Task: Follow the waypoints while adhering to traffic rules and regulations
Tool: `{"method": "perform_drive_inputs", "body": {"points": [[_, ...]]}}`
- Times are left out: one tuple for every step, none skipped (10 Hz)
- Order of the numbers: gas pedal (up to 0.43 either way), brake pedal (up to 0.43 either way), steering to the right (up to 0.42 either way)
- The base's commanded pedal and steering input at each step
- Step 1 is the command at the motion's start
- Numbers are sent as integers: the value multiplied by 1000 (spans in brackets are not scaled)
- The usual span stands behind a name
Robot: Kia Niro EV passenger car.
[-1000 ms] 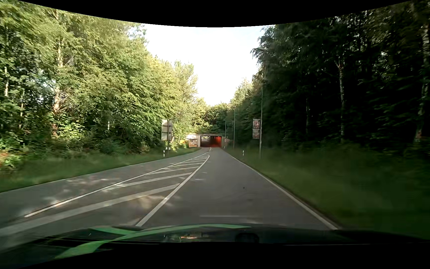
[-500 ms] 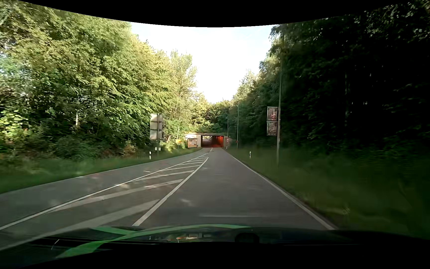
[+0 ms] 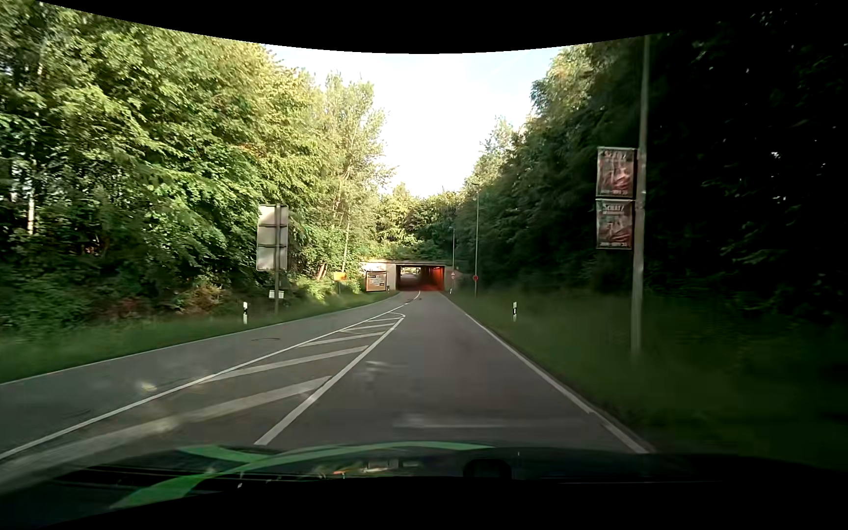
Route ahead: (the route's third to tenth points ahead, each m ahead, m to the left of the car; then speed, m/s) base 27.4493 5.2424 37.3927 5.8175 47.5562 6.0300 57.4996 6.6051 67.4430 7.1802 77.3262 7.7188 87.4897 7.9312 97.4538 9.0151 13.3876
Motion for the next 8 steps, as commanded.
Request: {"method": "perform_drive_inputs", "body": {"points": [[150, 0, -8], [150, 0, -8], [150, 0, -8], [150, 0, -8], [150, 0, -8], [150, 0, -8], [150, 0, -8], [150, 0, -8]]}}
